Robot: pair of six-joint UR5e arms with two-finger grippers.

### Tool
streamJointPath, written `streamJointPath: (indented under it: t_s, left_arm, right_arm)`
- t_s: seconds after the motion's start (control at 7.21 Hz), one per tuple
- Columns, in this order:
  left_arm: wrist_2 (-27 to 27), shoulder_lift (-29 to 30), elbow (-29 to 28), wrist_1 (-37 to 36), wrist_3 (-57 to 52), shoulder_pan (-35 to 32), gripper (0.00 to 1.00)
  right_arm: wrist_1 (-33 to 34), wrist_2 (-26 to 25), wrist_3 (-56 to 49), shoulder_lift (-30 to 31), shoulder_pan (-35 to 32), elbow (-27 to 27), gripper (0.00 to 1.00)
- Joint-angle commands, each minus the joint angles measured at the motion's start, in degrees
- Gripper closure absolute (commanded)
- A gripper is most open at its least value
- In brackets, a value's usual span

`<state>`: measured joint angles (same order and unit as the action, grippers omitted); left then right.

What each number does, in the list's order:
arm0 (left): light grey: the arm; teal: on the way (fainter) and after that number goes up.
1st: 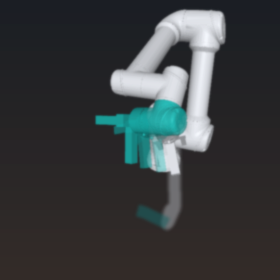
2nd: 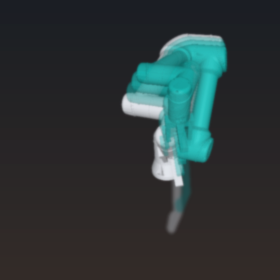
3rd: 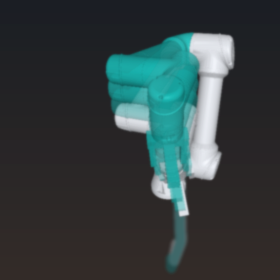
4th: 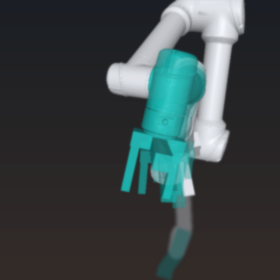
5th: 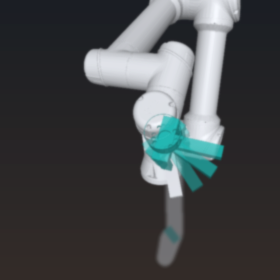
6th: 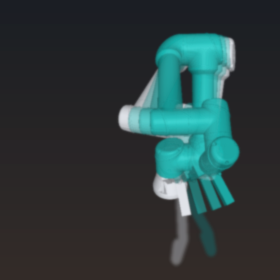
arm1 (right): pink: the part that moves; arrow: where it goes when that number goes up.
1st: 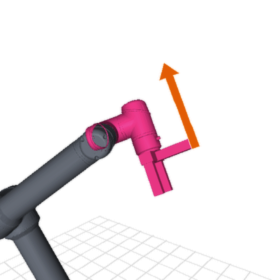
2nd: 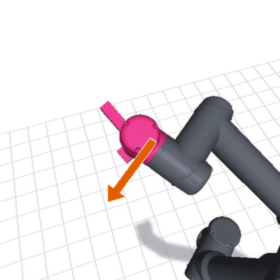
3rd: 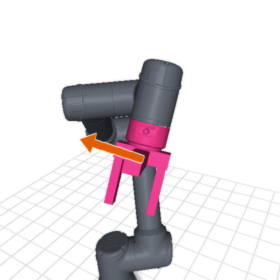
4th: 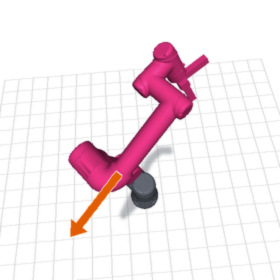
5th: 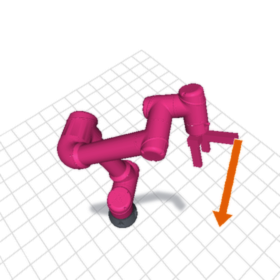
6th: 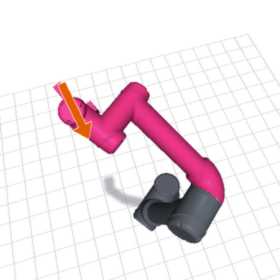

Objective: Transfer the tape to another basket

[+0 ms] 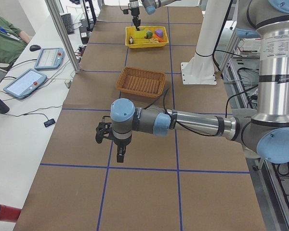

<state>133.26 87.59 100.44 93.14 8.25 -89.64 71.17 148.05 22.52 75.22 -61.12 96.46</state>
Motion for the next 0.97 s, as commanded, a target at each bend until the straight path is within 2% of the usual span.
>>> streamJointPath:
  t_s: [0.0,0.14,0.28,0.42,0.55,0.83]
  left_arm:
    - [2.59,3.7,-0.76,4.03,10.58,0.6,0.01]
    - [6.44,5.03,-3.21,11.81,17.52,2.0,0.02]
    - [6.57,5.48,-4.27,22.59,28.99,6.19,0.01]
    - [6.4,7.92,-5.76,32.09,43.55,10.4,0.02]
    - [6.05,11.16,-6.39,38.8,57.35,14.8,0.02]
    - [5.08,18.11,-7.53,45.87,78.23,20.27,0.02]
  right_arm:
    - [-4.51,0.83,14.67,-5.15,-0.14,0.31,1.0]
    - [-11.07,0.57,23.97,-6.48,0.21,0.31,1.0]
    - [-19.84,-1.34,35.64,-7.8,1.34,0.22,1.0]
    - [-28.11,-6.15,48.54,-8.94,4.22,0.22,1.0]
    - [-38.02,-12.64,59.98,-9.39,8.78,0.22,1.0]
    - [-58.25,-30.81,79.35,-9.3,21.42,-0.13,1.0]
